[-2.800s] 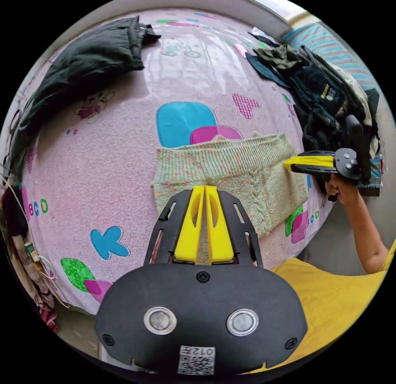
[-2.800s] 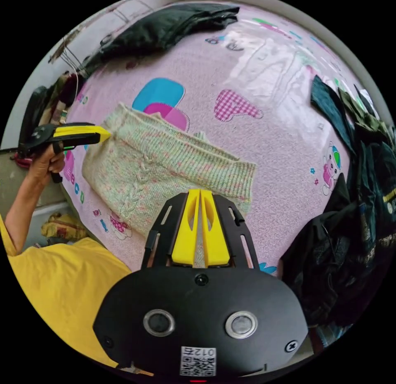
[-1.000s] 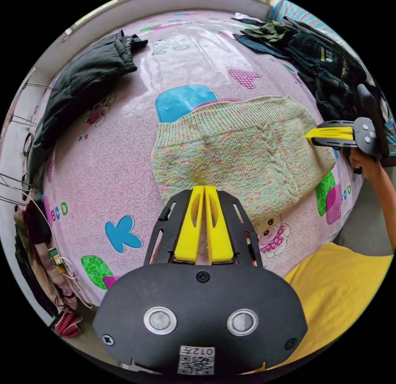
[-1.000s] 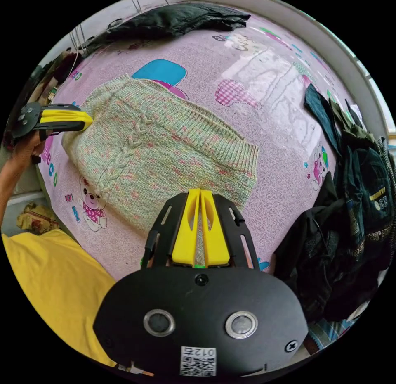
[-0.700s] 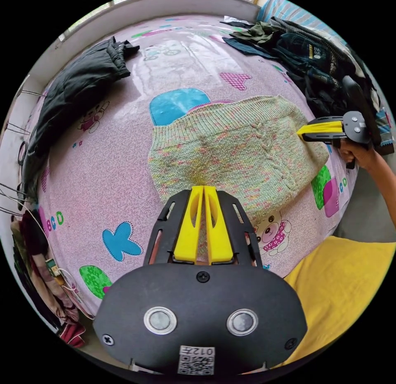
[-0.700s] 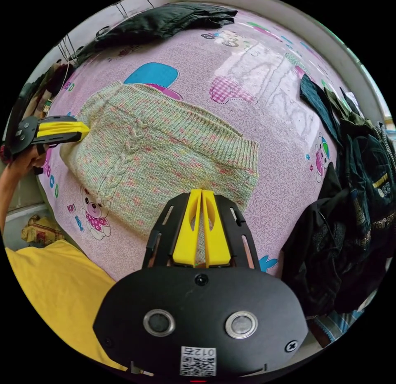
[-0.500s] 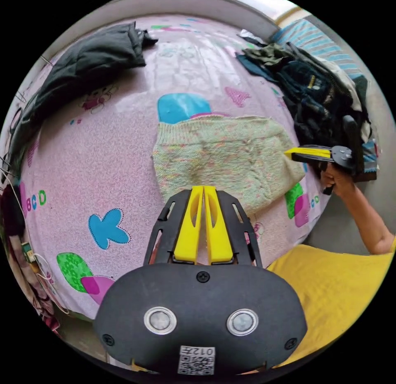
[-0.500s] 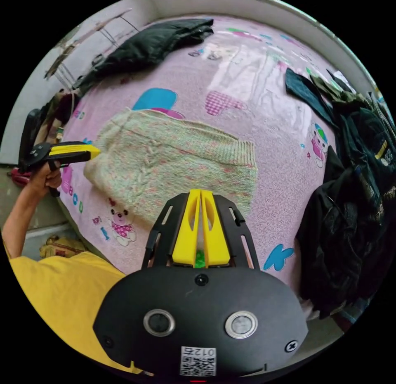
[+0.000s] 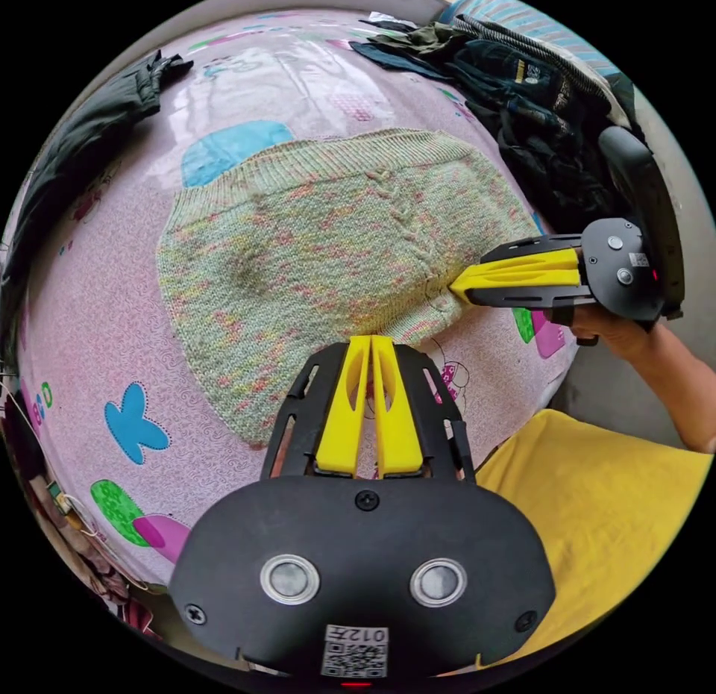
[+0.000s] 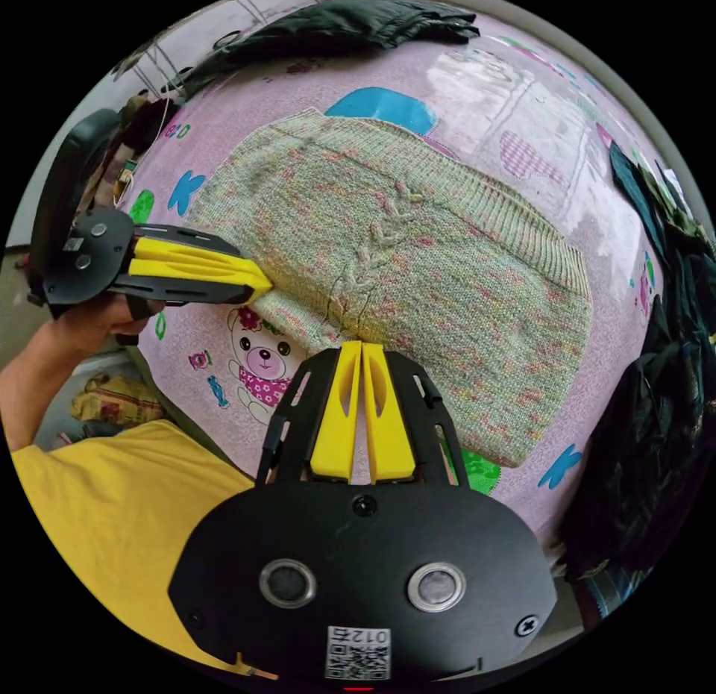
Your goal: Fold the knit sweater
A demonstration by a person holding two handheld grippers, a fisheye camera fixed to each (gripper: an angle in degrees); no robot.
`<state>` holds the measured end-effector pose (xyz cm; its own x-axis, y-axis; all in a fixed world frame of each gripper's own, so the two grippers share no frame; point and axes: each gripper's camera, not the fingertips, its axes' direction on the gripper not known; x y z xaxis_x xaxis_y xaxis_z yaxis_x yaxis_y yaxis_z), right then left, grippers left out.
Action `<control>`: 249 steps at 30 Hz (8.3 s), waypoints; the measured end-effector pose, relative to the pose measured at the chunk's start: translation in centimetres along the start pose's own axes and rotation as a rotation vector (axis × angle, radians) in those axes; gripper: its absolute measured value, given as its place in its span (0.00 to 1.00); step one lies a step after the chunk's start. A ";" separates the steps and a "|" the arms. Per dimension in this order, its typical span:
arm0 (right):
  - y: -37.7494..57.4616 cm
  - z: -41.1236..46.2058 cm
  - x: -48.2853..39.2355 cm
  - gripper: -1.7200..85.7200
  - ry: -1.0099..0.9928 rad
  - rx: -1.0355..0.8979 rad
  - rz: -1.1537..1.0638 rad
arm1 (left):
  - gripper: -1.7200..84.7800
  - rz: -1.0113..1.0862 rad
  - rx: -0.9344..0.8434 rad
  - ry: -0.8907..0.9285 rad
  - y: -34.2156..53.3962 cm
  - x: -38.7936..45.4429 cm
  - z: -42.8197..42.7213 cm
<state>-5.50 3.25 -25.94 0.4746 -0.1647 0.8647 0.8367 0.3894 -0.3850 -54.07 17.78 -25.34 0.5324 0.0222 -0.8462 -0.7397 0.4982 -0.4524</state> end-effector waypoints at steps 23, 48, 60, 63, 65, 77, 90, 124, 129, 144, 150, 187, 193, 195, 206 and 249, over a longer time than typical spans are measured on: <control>4.7 -7.4 7.8 0.02 0.062 0.086 0.414 | 0.02 -0.123 0.072 0.050 1.8 -8.6 -4.5; 8.7 -11.2 17.1 0.02 -0.151 0.094 0.371 | 0.02 -0.342 -0.075 -0.152 -0.5 -8.2 -4.8; 9.9 -16.1 18.7 0.02 -0.097 0.226 0.365 | 0.02 -0.377 0.123 -0.032 1.4 -7.8 -10.4; 8.9 -14.8 19.6 0.02 -0.044 0.156 0.348 | 0.02 -0.375 0.023 -0.074 0.6 -8.3 -7.8; 8.6 -14.7 20.3 0.02 -0.033 0.154 0.352 | 0.02 -0.371 0.038 -0.087 0.8 -8.7 -7.7; 13.0 -16.5 35.5 0.13 -0.590 0.328 0.480 | 0.13 -0.508 0.161 0.235 7.9 -17.1 -11.2; 8.2 -9.5 45.0 0.13 -0.875 0.315 0.400 | 0.18 -0.397 0.140 0.433 11.1 -23.4 -10.7; -11.3 15.1 38.2 0.03 -0.822 0.227 -0.106 | 0.09 -0.574 0.283 0.477 50.2 -23.6 -19.7; -19.3 20.9 25.8 0.03 -0.840 0.225 -0.300 | 0.09 -0.642 0.436 0.423 65.0 -27.4 -25.2; -52.6 30.1 -19.2 0.03 -0.874 0.212 -0.877 | 0.10 -0.863 0.993 0.109 111.0 -45.0 -52.6; -63.1 42.5 -31.8 0.03 -0.638 0.100 -0.926 | 0.10 -1.032 1.064 0.187 123.1 -53.6 -50.3; -60.1 70.9 -51.0 0.05 -0.140 0.478 -1.082 | 0.03 -1.107 1.051 -0.314 127.5 -47.5 -44.3; -60.2 76.6 -58.0 0.02 0.084 0.331 -0.976 | 0.02 -1.243 0.737 -0.308 119.6 -53.9 -38.6; -60.4 75.3 -59.3 0.02 0.046 0.287 -0.935 | 0.02 -1.260 0.767 -0.282 118.9 -54.1 -37.5; -43.1 59.6 -51.8 0.02 -0.066 0.647 -0.909 | 0.02 -1.099 1.116 -0.462 112.2 -40.4 -35.5; 38.1 0.8 2.7 0.03 0.028 0.895 0.674 | 0.02 0.463 0.275 0.253 16.1 32.6 12.8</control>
<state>27.49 18.36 -38.00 0.7721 0.3093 0.5551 -0.0858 0.9163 -0.3912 -43.30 37.64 -56.58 0.0401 0.1005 -0.9941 -0.7201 0.6927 0.0410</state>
